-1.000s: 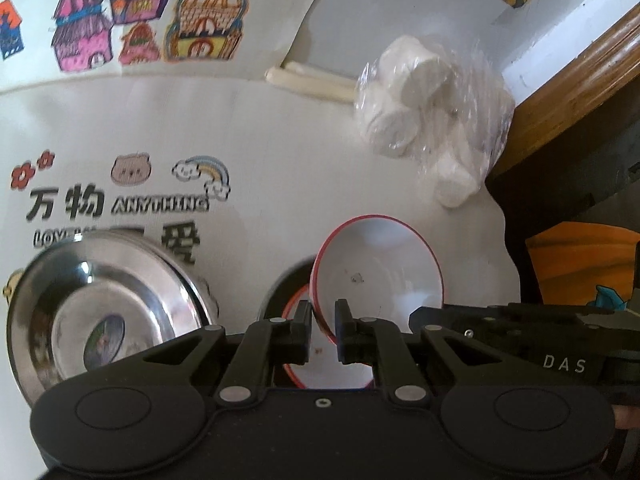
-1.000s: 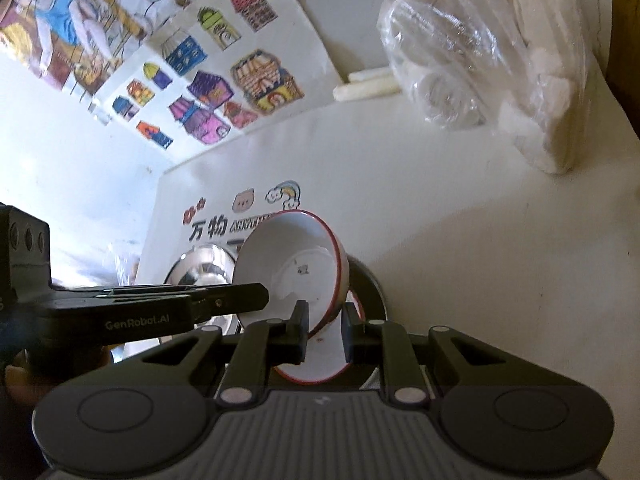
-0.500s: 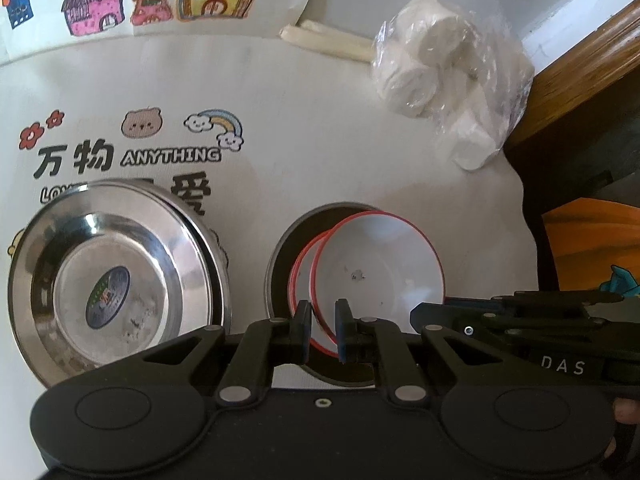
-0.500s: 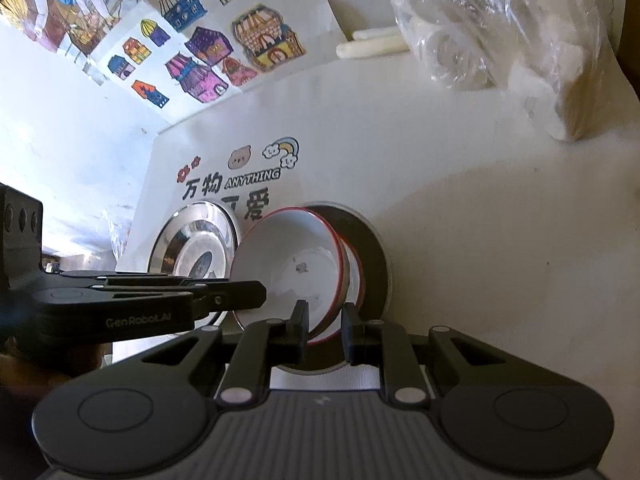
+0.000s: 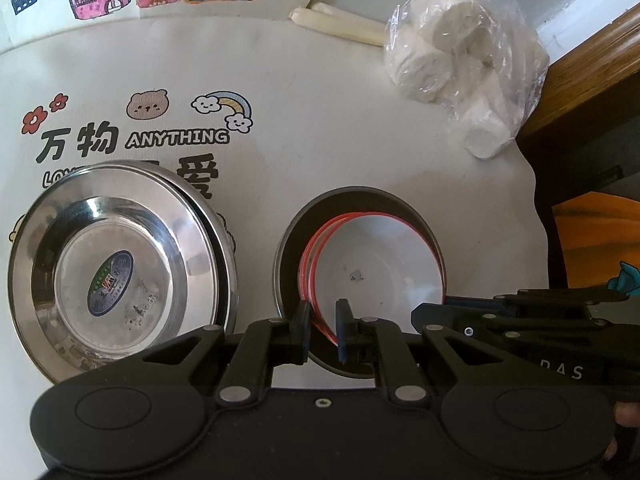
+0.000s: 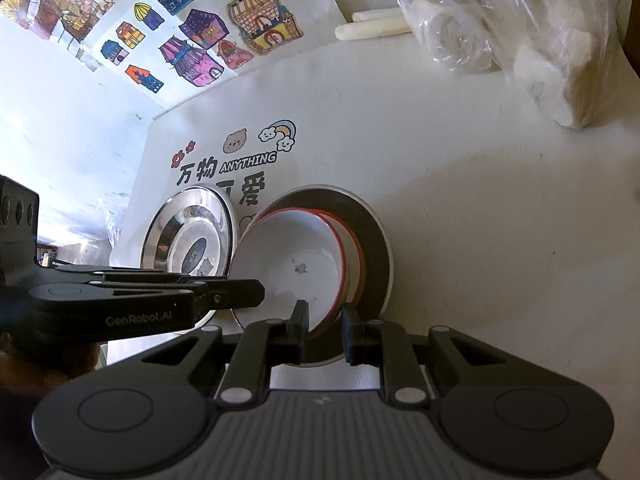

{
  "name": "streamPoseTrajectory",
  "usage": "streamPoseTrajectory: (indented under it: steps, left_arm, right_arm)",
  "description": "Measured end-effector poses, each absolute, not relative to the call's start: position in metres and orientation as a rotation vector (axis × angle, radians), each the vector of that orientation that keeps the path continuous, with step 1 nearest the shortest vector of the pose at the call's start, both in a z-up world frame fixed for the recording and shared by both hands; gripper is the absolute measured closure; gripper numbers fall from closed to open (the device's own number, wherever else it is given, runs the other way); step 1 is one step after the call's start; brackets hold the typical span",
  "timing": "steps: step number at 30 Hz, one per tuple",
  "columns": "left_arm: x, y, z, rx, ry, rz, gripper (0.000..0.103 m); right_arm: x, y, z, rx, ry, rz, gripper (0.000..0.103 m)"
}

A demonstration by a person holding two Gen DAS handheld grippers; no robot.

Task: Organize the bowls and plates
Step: 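Carry the second white bowl with both grippers and lower it into the first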

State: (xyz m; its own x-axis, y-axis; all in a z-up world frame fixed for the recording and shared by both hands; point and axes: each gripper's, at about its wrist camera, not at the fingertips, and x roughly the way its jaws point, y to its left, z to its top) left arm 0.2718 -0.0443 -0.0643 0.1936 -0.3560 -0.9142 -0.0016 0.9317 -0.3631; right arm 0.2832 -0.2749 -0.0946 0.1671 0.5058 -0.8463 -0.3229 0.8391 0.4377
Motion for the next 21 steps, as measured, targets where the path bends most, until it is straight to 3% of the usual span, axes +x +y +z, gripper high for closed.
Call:
streamPoseTrajectory:
  steps: [21]
  left_arm:
    - [0.2757,-0.0477,-0.0652,-0.295,1.362,-0.257,0.087]
  right_arm:
    - [0.2826,-0.2756,-0.0969,0.183,1.273,0.569,0.083]
